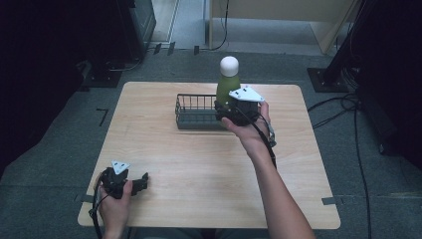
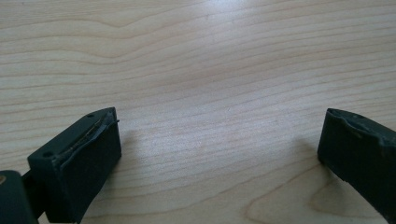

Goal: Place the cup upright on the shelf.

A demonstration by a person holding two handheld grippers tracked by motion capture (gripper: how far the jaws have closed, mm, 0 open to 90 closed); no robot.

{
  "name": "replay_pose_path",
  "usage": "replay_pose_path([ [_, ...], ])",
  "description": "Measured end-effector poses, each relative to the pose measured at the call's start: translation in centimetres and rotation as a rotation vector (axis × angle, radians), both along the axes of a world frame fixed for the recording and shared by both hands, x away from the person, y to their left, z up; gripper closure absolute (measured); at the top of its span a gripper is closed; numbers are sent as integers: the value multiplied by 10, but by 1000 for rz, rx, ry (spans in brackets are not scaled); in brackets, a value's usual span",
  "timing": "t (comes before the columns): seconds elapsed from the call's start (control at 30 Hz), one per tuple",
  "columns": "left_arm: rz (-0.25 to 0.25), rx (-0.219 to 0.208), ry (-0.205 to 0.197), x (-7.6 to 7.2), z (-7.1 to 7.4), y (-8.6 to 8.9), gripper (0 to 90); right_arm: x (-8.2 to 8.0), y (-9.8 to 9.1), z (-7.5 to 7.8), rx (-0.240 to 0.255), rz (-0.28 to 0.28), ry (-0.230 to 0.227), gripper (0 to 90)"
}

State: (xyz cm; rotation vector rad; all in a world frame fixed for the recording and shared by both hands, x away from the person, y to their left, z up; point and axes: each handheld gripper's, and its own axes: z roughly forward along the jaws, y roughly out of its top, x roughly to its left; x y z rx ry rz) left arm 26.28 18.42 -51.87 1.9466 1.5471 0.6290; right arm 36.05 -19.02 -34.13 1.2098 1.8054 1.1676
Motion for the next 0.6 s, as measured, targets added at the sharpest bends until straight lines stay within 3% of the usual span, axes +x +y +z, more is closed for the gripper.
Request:
replay_pose_path([
  [0.6, 0, 1, 0, 0, 0, 0, 0, 40, -2, 7, 14, -69, -13, 208],
])
